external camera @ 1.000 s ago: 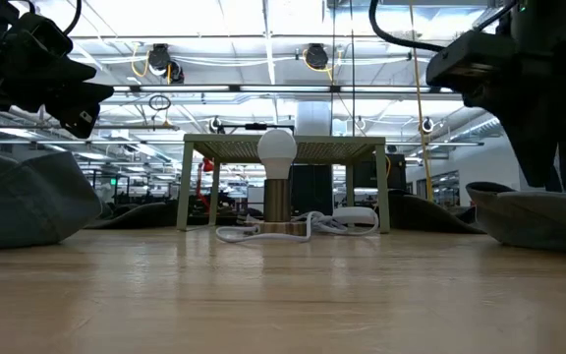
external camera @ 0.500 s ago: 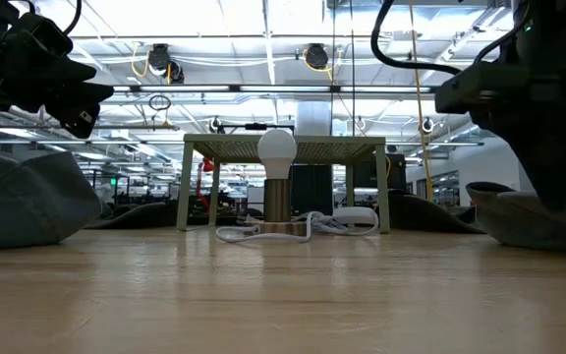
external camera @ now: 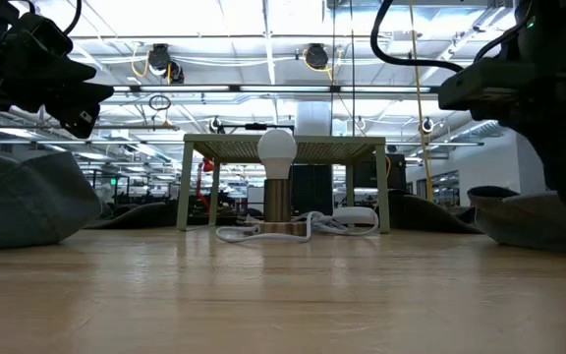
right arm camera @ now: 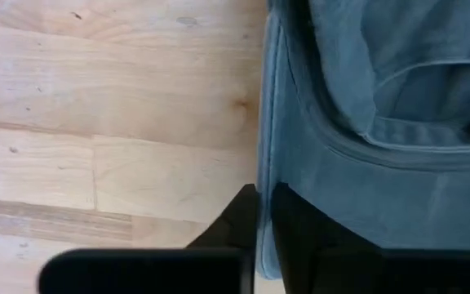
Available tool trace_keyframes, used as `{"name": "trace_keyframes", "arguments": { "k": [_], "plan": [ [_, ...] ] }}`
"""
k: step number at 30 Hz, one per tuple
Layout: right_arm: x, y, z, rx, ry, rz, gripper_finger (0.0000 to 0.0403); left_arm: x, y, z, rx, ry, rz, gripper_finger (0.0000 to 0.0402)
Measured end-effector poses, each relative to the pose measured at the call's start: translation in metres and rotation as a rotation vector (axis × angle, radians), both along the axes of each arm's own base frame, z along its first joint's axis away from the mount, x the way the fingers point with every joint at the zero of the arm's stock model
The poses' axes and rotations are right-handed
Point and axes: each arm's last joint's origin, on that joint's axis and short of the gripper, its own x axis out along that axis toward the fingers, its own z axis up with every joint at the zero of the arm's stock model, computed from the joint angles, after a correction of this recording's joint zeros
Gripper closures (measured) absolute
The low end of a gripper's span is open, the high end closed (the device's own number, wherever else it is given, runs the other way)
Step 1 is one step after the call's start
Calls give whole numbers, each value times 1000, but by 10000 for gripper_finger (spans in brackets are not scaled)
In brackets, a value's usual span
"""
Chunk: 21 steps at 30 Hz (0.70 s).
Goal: Pick & Place hat
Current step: Put the right gray cap on the shelf
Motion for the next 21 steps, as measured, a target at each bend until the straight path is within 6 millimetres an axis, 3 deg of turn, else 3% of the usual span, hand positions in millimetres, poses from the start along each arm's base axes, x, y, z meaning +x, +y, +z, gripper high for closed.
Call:
{"name": "trace_keyframes", "arguments": {
  "k": [11,21],
  "plan": [
    [1,1,3,8,1,26,396,0,0,0,0,0,0,254],
    [6,6,36,-8,11,188,400,0,0,0,0,0,0,254]
  ]
}}
